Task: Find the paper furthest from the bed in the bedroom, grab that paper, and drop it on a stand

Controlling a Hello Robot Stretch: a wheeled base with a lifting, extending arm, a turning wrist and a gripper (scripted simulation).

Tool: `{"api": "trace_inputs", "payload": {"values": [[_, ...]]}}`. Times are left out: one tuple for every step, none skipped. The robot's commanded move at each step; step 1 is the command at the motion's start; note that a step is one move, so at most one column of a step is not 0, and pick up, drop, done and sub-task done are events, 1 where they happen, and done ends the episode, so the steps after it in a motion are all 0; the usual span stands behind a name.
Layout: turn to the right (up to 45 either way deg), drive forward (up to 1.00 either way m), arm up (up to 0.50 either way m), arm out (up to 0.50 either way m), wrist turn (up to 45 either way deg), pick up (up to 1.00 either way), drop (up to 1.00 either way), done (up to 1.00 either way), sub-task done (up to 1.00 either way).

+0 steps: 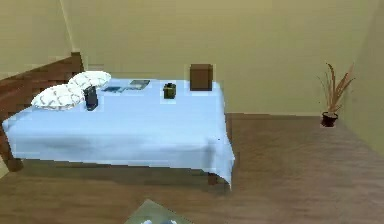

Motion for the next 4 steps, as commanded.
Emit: {"api": "trace_inputs", "payload": {"values": [[45.0,0.00,0.00,0.00,0.0,0.00,0.00,0.00,0.00],[45.0,0.00,0.00,0.00,0.0,0.00,0.00,0.00,0.00],[30.0,0.00,0.00,0.00,0.0,0.00,0.00,0.00,0.00],[0.0,0.00,0.00,0.24,0.0,0.00,0.00,0.00,0.00]]}}
